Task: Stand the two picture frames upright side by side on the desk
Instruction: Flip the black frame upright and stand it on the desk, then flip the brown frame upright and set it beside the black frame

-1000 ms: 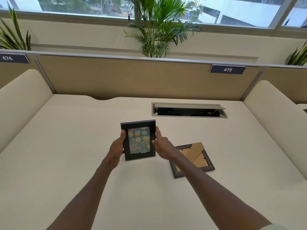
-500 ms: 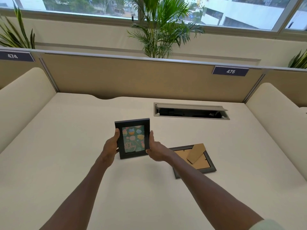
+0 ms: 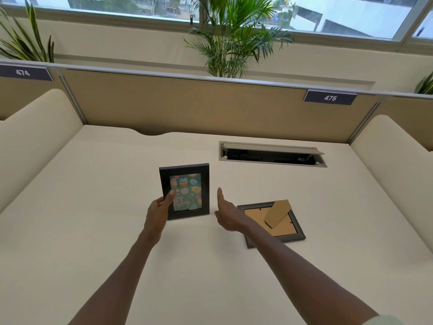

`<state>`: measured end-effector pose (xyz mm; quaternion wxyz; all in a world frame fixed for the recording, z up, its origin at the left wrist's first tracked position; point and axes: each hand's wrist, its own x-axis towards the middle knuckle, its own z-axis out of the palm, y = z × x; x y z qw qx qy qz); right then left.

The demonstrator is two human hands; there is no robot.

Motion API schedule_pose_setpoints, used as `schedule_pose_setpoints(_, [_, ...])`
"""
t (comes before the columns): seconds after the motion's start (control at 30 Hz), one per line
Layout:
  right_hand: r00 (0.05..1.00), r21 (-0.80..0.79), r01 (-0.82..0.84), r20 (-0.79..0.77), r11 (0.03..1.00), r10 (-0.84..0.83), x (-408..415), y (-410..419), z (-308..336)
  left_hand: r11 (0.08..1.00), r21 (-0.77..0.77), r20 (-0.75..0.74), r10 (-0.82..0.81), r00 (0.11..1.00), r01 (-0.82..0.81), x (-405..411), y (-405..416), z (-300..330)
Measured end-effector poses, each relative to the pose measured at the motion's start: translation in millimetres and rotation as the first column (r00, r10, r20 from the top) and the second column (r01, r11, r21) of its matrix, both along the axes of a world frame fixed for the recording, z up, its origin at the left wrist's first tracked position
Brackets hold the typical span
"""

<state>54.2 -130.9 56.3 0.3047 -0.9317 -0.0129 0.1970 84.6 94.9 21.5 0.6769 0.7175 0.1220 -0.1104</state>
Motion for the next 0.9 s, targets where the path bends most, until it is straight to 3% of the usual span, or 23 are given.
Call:
schedule_pose_setpoints(0.17, [0.999, 0.003, 0.039, 0.024, 0.999, -0.039, -15, -28, -13, 0.921, 0.163, -0.06, 0.367, 0.928, -0.354, -31, -23, -18])
schedule_pose_setpoints(0.27, [0.995, 0.021, 0.1, 0.008, 0.995, -0.1, -26, -44, -21, 0.859, 0.243, -0.003, 0.465, 0.885, -0.45, -50, -40, -22])
schedule_pose_setpoints(0.47, [0.979, -0.01, 0.151, 0.142, 0.989, -0.148, -45, -75, -35, 0.929, 0.23, 0.038, 0.29, 0.956, -0.291, -71, -87, -31])
schedule_pose_setpoints(0.73, [0.954, -0.197, 0.056, 0.3, 0.979, 0.006, -73, -126, -44, 0.974, 0.206, -0.094, -0.08, 0.992, 0.098, -75, -156, -20])
schedule_pose_setpoints(0.9, [0.949, -0.303, -0.081, 0.269, 0.95, 0.166, -85, -144, -45, 0.99, 0.102, -0.247, -0.074, 0.966, 0.101, -76, -194, -22])
